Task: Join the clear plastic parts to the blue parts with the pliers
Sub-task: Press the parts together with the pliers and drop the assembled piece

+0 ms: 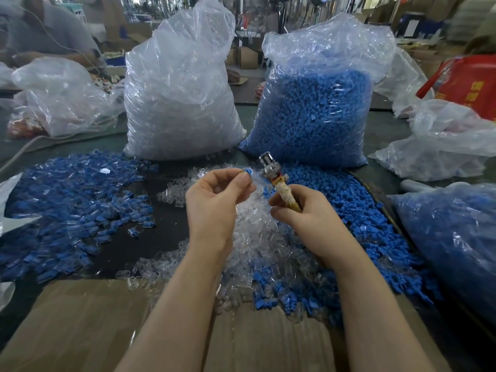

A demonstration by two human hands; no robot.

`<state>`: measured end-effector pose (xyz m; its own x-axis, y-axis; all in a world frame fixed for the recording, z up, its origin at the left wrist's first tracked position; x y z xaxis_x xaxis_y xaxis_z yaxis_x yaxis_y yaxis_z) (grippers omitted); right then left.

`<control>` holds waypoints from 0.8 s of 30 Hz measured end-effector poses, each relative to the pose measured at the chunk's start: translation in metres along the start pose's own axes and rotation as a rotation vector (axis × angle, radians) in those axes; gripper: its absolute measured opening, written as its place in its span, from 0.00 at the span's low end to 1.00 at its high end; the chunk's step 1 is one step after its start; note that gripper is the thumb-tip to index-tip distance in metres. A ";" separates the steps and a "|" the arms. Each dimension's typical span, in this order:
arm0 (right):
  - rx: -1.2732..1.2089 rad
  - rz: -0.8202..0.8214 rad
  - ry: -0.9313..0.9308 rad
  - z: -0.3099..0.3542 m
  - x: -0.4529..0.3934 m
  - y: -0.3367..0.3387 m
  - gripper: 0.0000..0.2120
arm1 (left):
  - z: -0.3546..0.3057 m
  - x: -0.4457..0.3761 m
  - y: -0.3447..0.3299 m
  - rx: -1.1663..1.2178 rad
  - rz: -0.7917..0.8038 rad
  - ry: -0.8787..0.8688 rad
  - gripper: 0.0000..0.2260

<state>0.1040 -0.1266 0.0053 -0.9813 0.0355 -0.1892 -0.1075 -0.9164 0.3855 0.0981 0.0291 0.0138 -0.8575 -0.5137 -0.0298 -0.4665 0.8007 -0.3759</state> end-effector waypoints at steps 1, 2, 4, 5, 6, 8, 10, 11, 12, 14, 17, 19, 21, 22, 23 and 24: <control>0.010 0.018 0.003 0.000 0.000 0.001 0.03 | -0.001 0.000 0.000 0.006 0.003 -0.002 0.04; 0.025 0.036 0.005 0.001 0.001 0.001 0.03 | -0.001 0.000 0.001 0.012 0.007 -0.004 0.04; 0.058 0.067 0.014 0.001 0.001 0.000 0.02 | -0.002 0.000 0.001 0.015 0.015 -0.011 0.04; 0.068 0.080 0.021 0.001 0.002 0.000 0.03 | -0.001 0.000 0.000 0.012 0.019 -0.015 0.04; 0.072 0.091 0.027 0.002 0.002 -0.001 0.03 | -0.001 0.000 0.000 0.008 0.020 -0.019 0.04; 0.066 0.104 0.037 0.002 0.002 -0.002 0.04 | -0.002 0.000 0.000 0.002 0.023 -0.022 0.04; 0.063 0.113 0.043 0.003 0.002 -0.002 0.04 | -0.003 0.000 0.000 -0.003 0.038 -0.025 0.04; 0.060 0.117 0.043 0.003 0.002 -0.002 0.04 | -0.003 -0.001 -0.001 -0.007 0.047 -0.029 0.04; 0.056 0.123 0.042 0.002 0.001 -0.002 0.03 | -0.003 -0.001 -0.001 -0.011 0.054 -0.033 0.04; 0.058 0.135 0.046 0.001 0.001 -0.002 0.03 | -0.003 0.000 -0.001 -0.010 0.063 -0.034 0.04; 0.080 0.137 0.065 -0.001 0.000 -0.003 0.06 | -0.004 0.000 -0.001 0.000 0.068 -0.026 0.03; 0.084 0.127 0.074 -0.002 0.000 -0.003 0.08 | -0.004 0.000 -0.002 -0.003 0.067 -0.022 0.03; 0.095 0.114 0.092 -0.003 0.000 -0.004 0.10 | -0.003 -0.001 -0.002 -0.012 0.062 -0.029 0.04; 0.108 0.107 0.104 -0.003 0.000 -0.004 0.11 | -0.003 -0.001 -0.002 -0.012 0.059 -0.027 0.04; 0.120 0.100 0.114 -0.003 0.000 -0.004 0.11 | -0.003 0.000 -0.002 -0.012 0.059 -0.026 0.04; 0.131 0.095 0.121 -0.003 0.000 -0.004 0.11 | -0.002 -0.001 -0.001 -0.012 0.059 -0.028 0.04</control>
<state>0.1050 -0.1240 0.0011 -0.9626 -0.1036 -0.2502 -0.0431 -0.8534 0.5194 0.0987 0.0292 0.0163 -0.8773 -0.4736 -0.0776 -0.4179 0.8335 -0.3614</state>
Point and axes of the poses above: each hand's wrist, its own x-axis away from the middle knuckle, its own y-axis out of the back of the hand, z = x × y, the point moved 2 cm from there along -x, towards the middle knuckle, and after that the axes turned 12 degrees about -z, right-handed, at the moved point
